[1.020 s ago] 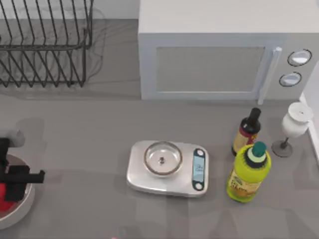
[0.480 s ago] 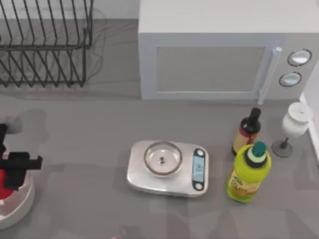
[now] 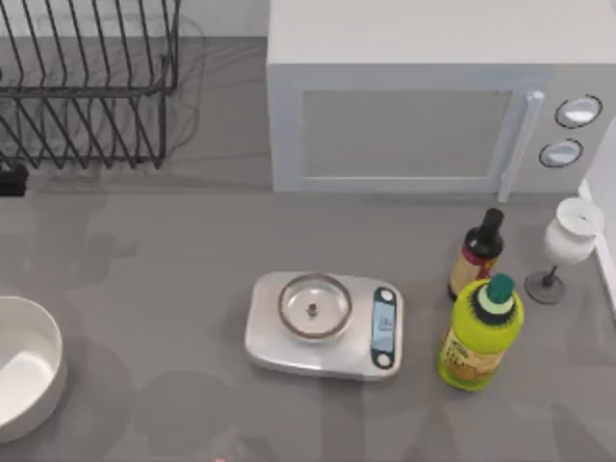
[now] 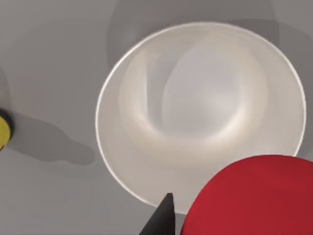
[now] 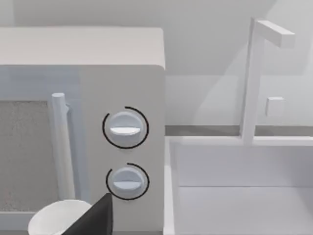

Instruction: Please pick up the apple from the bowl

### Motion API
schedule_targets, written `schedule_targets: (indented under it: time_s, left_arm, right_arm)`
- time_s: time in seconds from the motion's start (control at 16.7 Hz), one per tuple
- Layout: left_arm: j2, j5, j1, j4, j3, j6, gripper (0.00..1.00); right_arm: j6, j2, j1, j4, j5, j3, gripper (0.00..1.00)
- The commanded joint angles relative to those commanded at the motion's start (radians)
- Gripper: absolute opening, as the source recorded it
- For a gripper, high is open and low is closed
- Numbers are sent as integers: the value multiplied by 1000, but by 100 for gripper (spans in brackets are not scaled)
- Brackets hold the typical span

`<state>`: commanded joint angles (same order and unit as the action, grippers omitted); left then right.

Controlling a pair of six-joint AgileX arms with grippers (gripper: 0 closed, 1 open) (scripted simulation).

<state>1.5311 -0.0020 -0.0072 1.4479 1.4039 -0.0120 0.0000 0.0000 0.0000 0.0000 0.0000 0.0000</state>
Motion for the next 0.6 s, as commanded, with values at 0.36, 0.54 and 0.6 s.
schedule_targets:
  time_s: [0.36, 0.54, 0.6]
  left_arm:
    - [-47, 0, -5, 286, 277, 6, 0]
    - [-51, 0, -5, 299, 289, 6, 0]
    - [-51, 0, -5, 299, 289, 6, 0]
  right_arm:
    - [0, 0, 0, 0, 0, 0, 100]
    - [0, 0, 0, 0, 0, 0, 100]
    - [0, 0, 0, 0, 0, 0, 100]
